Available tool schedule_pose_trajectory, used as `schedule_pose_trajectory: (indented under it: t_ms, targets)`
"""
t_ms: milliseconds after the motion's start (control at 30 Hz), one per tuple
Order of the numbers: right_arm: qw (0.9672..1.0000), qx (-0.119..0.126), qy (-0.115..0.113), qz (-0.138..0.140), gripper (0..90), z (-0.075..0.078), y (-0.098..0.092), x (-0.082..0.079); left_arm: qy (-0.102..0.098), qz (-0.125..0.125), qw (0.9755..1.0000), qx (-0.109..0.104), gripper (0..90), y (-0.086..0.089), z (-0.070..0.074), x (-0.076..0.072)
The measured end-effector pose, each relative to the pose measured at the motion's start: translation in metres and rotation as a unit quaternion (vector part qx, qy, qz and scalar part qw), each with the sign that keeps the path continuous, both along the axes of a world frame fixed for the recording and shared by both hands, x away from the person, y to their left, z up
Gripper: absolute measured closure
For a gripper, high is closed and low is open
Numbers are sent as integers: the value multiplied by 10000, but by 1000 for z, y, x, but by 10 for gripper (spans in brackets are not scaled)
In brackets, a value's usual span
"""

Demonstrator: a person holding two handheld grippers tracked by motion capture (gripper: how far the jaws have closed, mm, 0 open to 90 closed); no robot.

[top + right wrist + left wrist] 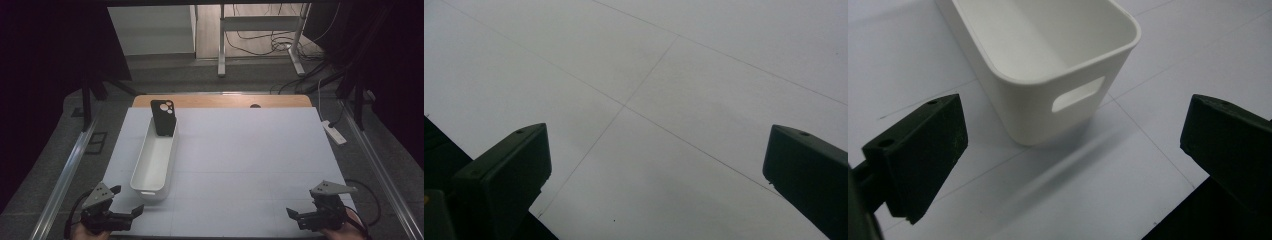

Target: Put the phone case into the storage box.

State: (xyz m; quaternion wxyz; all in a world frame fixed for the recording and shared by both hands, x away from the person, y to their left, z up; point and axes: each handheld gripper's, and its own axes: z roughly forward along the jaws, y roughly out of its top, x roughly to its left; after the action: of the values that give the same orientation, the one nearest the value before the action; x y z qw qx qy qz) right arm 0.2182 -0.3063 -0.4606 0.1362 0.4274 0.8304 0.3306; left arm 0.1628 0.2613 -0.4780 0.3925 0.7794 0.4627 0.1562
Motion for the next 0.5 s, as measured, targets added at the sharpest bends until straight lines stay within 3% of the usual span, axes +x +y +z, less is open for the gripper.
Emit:
schedule_pose_trajectory:
  t_ms: [500]
  targets:
    - [10000, -14, 7, 7, 0, 0, 1, 0, 166, 71, 9998, 72, 0, 0, -13, -7]
